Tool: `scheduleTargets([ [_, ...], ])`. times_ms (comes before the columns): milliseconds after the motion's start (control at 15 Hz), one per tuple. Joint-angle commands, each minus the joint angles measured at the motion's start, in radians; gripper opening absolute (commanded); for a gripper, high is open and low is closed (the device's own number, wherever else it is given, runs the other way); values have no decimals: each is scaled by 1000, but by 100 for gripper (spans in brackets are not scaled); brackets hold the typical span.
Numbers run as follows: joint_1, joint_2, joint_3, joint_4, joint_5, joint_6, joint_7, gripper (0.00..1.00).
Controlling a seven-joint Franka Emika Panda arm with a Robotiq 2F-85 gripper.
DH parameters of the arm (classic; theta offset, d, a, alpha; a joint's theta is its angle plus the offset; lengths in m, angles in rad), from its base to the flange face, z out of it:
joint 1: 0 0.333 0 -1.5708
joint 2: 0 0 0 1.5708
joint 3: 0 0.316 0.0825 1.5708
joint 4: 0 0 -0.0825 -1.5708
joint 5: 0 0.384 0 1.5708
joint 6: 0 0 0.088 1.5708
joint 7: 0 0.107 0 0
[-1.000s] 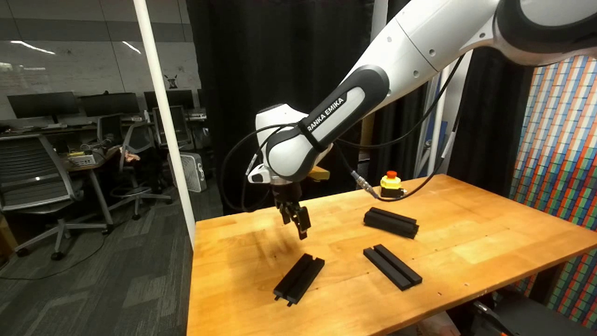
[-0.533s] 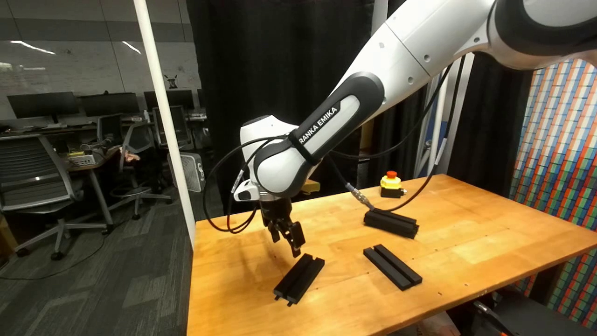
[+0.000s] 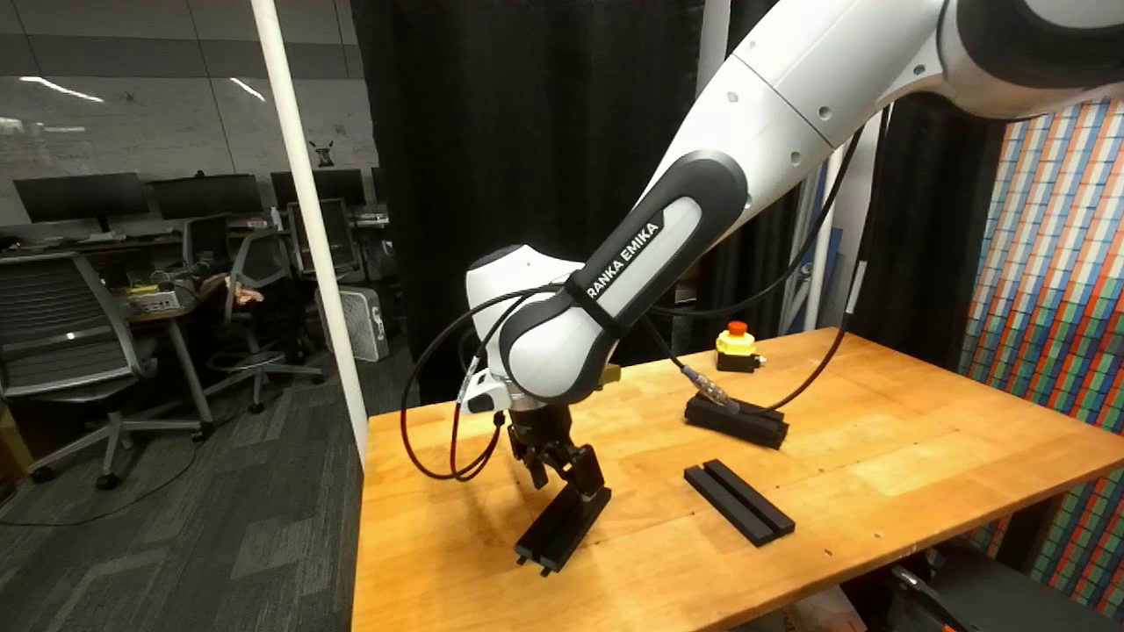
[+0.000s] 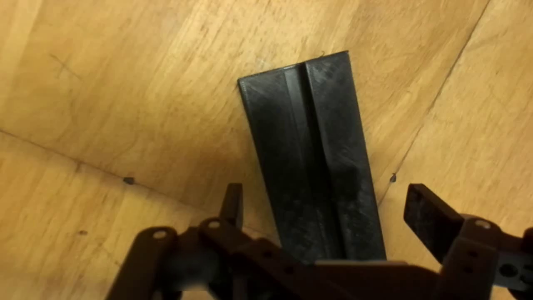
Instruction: Connect the black pads
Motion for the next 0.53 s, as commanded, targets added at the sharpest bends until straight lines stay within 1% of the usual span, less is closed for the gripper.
scheduleTargets([
  [0,-2,-54,4,-75,-8,30,-45,100],
  [133,-11,-66,5,-96,-2,39,-74,100],
  [467,-44,-100,4,-146,15,120,-181,100],
])
